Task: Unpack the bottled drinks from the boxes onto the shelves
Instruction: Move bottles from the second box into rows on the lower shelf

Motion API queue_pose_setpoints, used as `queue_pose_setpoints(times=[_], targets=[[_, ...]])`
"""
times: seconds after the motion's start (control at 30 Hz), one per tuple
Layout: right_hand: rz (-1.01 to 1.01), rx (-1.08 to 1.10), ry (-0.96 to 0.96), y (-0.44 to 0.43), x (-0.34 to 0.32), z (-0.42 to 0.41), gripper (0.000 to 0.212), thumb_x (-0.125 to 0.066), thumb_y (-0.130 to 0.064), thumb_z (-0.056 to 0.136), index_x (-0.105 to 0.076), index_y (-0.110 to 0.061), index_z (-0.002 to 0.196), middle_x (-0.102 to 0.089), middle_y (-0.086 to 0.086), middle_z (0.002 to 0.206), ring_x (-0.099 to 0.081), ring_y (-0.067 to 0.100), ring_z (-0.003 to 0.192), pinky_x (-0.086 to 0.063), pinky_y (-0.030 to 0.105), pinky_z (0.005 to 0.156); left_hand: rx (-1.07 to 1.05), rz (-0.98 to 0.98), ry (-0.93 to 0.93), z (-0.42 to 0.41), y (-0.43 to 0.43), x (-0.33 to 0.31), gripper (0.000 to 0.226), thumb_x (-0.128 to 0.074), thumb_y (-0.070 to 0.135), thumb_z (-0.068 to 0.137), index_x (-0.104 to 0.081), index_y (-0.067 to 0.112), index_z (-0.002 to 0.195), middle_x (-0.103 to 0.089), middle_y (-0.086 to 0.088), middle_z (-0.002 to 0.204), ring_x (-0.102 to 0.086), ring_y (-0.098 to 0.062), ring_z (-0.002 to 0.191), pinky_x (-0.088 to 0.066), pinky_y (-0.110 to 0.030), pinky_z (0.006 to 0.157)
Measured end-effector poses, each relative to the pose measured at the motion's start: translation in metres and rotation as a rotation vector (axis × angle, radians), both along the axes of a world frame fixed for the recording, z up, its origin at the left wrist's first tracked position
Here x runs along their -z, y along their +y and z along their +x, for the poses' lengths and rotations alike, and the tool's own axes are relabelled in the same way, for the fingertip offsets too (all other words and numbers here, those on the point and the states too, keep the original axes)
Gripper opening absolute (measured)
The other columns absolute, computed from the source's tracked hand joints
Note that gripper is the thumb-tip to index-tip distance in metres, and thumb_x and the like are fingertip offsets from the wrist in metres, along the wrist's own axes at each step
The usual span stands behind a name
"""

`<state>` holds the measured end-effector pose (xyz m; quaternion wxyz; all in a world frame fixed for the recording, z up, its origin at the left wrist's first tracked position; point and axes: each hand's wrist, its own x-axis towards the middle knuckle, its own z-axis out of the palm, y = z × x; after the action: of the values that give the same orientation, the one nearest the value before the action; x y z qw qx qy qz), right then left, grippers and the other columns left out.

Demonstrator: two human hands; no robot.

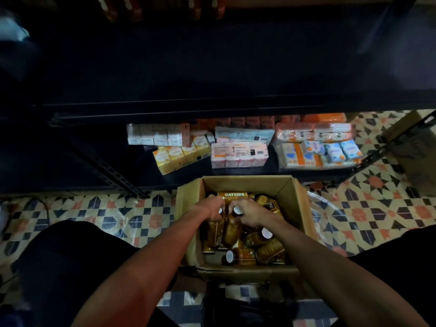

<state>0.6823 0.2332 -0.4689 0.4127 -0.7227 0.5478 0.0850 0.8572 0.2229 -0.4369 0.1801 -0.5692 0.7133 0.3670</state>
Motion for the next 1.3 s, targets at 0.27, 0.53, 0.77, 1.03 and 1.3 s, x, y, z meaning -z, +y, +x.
queue_pose_setpoints(times=[0.27, 0.53, 0.77, 1.03, 1.3], targets=[[-0.052, 0.002, -0.034, 0.017, -0.019, 0.003, 0.047, -0.074, -0.024, 0.089, -0.056, -0.032, 0.132, -0.049, 0.004, 0.14, -0.047, 0.023, 0.13, -0.044, 0.04, 0.102, -0.09, -0.047, 0.022, 0.008, 0.024, -0.002, 0.059, -0.077, 0.029, 0.085, -0.05, 0.02, 0.137, -0.045, -0.007, 0.14, -0.054, -0.024, 0.119, -0.048, -0.035, 0.097], [-0.16, 0.007, -0.089, 0.014, -0.083, -0.005, 0.035, -0.078, -0.023, 0.081, -0.067, -0.027, 0.113, -0.065, -0.002, 0.111, -0.056, 0.017, 0.11, -0.05, 0.036, 0.089, -0.016, -0.185, 0.062, 0.009, 0.012, -0.064, 0.047, -0.076, 0.026, 0.085, -0.061, 0.015, 0.128, -0.055, -0.009, 0.127, -0.06, -0.023, 0.107, -0.053, -0.031, 0.082], [-0.315, -0.043, -0.132, -0.003, -0.173, -0.013, 0.041, -0.084, -0.028, 0.077, -0.07, -0.026, 0.116, -0.068, -0.007, 0.111, -0.062, 0.011, 0.1, -0.053, 0.032, 0.084, 0.069, -0.281, 0.052, 0.013, -0.009, -0.158, 0.035, -0.08, 0.029, 0.08, -0.068, 0.014, 0.11, -0.067, -0.002, 0.105, -0.066, -0.02, 0.092, -0.059, -0.039, 0.081], [-0.51, -0.108, -0.172, -0.015, -0.302, -0.014, 0.039, -0.084, -0.033, 0.076, -0.071, -0.032, 0.113, -0.064, -0.021, 0.087, -0.061, -0.007, 0.078, -0.05, 0.017, 0.068, 0.148, -0.394, 0.051, 0.013, -0.026, -0.297, 0.022, -0.079, 0.033, 0.08, -0.075, 0.017, 0.095, -0.075, 0.0, 0.079, -0.073, -0.014, 0.069, -0.062, -0.038, 0.071], [-0.672, -0.109, -0.254, -0.023, -0.399, -0.018, 0.037, -0.081, -0.022, 0.083, -0.071, -0.023, 0.118, -0.053, -0.044, 0.059, -0.053, -0.016, 0.06, -0.039, 0.006, 0.058, 0.118, -0.557, 0.126, 0.015, -0.029, -0.398, 0.023, -0.076, 0.03, 0.082, -0.072, 0.019, 0.102, -0.075, -0.002, 0.083, -0.072, -0.012, 0.059, -0.06, -0.029, 0.061]])
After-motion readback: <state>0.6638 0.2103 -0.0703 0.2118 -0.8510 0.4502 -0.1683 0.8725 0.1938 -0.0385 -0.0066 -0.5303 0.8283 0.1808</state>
